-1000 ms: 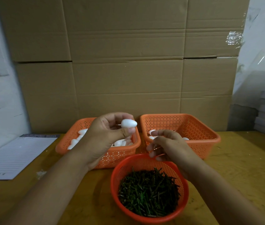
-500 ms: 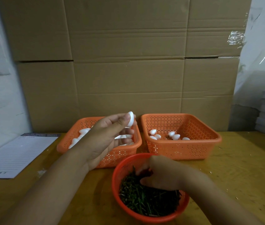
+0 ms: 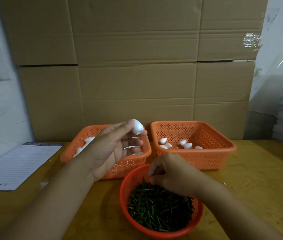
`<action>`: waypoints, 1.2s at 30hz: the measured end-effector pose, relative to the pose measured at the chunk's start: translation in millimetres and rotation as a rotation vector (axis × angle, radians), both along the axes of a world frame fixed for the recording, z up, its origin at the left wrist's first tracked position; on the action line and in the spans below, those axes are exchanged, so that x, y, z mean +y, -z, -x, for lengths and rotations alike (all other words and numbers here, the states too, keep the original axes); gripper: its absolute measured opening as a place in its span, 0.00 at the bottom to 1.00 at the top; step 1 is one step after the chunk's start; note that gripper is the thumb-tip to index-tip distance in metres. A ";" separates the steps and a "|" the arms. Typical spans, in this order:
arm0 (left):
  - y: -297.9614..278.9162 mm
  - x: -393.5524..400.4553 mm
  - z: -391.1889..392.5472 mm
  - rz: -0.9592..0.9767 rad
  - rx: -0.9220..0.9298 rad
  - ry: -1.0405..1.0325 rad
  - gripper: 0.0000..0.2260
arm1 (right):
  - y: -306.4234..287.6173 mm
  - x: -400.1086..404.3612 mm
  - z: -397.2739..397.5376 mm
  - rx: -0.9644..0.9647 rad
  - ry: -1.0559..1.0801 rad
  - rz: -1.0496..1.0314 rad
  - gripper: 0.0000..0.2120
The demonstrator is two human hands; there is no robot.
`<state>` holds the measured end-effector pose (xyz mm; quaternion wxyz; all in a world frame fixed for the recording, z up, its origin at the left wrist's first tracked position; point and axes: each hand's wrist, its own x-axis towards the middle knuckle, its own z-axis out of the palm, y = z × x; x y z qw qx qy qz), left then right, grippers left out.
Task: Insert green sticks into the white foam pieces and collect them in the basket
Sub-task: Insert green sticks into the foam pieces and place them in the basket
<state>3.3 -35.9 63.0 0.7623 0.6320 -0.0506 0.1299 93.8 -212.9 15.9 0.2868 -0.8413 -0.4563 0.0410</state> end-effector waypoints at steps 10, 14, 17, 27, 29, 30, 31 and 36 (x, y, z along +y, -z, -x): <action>0.5 1.5 -1.6 0.050 0.018 0.023 0.10 | -16.2 -0.2 6.2 0.531 0.086 -0.498 0.03; 2.5 3.5 -3.2 0.045 0.027 0.014 0.10 | -20.8 -3.9 6.6 0.692 0.090 -0.589 0.06; 3.8 3.7 -4.1 0.051 0.036 0.004 0.10 | -23.7 -3.6 9.9 0.736 0.061 -0.641 0.11; 4.4 5.5 -5.0 0.107 0.059 -0.016 0.10 | -30.7 -2.7 17.0 0.785 0.006 -0.869 0.13; 4.1 6.1 -5.0 0.129 0.070 -0.004 0.10 | -31.2 -2.9 17.5 0.759 0.006 -0.872 0.06; 4.3 6.6 -5.2 0.137 0.076 0.000 0.10 | -31.3 -3.1 17.9 0.731 0.009 -0.862 0.04; 4.6 7.2 -5.4 0.141 0.082 0.004 0.10 | -31.4 -3.0 18.4 0.698 0.013 -0.849 0.03; 7.0 9.5 -6.7 0.127 0.110 0.011 0.10 | -31.5 -0.7 22.3 0.577 0.009 -0.781 0.06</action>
